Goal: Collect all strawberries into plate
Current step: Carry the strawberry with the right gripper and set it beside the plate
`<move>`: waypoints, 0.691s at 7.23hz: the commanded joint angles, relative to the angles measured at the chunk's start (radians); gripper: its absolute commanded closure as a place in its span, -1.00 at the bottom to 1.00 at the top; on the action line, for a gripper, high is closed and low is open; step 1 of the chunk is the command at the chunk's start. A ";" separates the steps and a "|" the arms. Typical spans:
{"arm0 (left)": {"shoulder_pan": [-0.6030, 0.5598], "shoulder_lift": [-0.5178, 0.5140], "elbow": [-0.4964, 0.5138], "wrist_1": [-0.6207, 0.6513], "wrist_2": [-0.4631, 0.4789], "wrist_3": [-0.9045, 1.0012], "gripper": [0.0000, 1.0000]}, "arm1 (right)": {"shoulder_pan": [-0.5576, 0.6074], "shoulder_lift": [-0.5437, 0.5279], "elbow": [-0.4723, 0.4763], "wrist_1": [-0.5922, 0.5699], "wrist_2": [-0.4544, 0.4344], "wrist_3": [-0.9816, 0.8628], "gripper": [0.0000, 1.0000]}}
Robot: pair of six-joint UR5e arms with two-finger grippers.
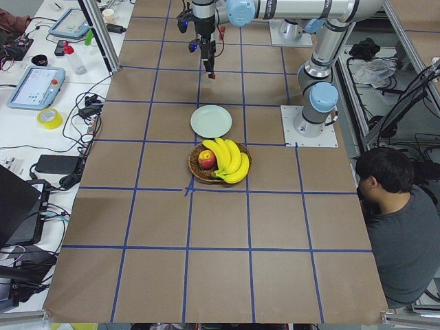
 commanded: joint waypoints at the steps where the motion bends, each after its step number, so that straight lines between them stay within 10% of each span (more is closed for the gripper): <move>1: -0.001 -0.003 -0.001 0.000 -0.001 0.000 -1.00 | 0.027 0.031 -0.026 -0.002 -0.013 0.016 -0.40; 2: -0.001 0.001 0.000 0.000 -0.001 0.000 -1.00 | 0.026 0.021 -0.025 0.013 -0.018 0.010 -0.99; 5: -0.001 -0.001 0.000 0.000 -0.001 0.000 -1.00 | -0.011 -0.117 0.012 0.143 -0.223 -0.126 -1.00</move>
